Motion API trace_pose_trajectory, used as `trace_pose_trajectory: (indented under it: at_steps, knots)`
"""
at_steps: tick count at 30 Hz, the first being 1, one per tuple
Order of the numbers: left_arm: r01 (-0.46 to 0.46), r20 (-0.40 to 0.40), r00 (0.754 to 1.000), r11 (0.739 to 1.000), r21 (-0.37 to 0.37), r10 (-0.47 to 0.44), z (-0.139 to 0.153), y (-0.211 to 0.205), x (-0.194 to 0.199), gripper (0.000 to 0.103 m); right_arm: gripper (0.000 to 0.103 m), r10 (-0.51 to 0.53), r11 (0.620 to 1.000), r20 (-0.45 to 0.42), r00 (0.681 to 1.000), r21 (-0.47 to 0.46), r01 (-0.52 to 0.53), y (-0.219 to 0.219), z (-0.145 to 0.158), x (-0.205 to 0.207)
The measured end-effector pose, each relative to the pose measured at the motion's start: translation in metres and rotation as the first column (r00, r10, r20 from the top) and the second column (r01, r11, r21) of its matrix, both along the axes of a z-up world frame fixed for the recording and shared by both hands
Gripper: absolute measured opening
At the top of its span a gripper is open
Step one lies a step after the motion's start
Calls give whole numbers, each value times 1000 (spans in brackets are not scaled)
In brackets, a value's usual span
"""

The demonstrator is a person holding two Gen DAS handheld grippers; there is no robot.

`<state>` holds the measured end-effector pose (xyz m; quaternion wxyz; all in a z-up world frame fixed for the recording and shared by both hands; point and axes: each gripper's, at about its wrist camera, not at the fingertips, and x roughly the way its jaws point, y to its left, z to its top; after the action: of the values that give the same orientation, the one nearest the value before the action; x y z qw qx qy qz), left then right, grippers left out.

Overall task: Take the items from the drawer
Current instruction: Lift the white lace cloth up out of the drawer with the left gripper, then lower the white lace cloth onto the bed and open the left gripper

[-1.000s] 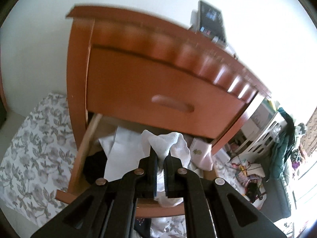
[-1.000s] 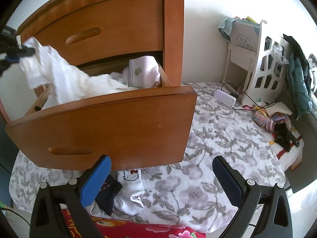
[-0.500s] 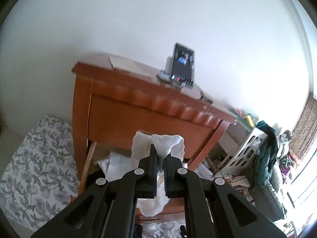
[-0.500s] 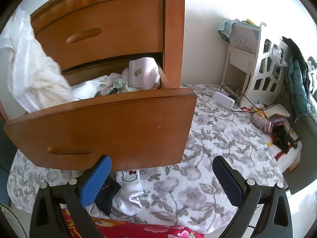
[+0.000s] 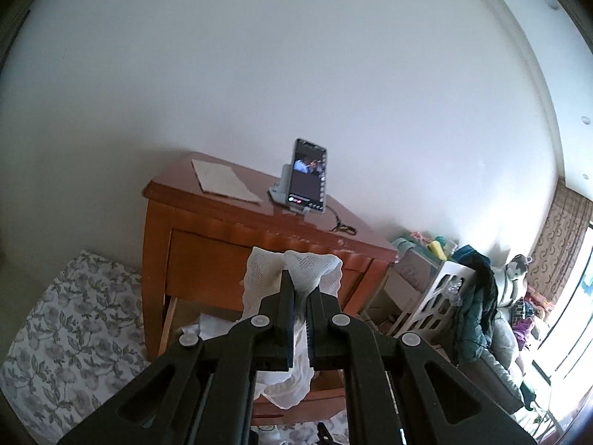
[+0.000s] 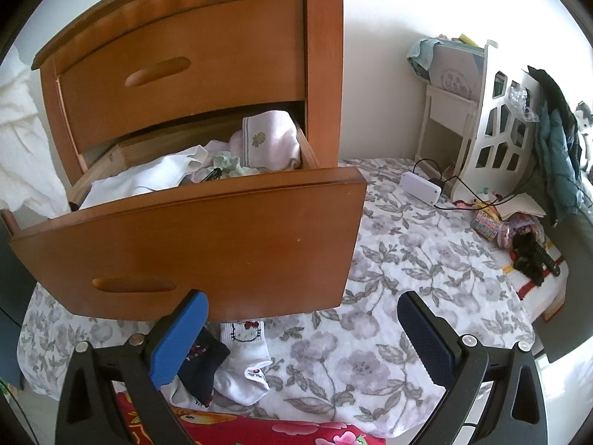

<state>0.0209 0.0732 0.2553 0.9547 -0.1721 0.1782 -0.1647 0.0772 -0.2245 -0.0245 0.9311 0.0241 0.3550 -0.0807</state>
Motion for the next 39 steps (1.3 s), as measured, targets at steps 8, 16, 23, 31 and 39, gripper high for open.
trace_pose_trajectory:
  at_steps: [8,16,23,31,39]
  knots:
    - [32,9,999,999,16,-33,2,-3,-21,5,103,-1,1000,9,1000,-13,1,2,1,-1]
    - [79,-38,996,997,16,-79,-12,-6,-30,5,103,3,1000,16,1000,-29,-3,4,3,-3]
    - [106,-106,989,994,30,-102,-37,-16,-26,5,103,2,999,20,1000,-34,-2,5,4,-3]
    - [154,-235,962,987,48,-139,-80,-31,-9,5,103,3,999,20,1000,-32,-2,5,4,-4]
    - [184,-345,928,979,90,-143,-126,-49,10,5,103,3,1000,19,1000,-31,-3,5,3,-4]
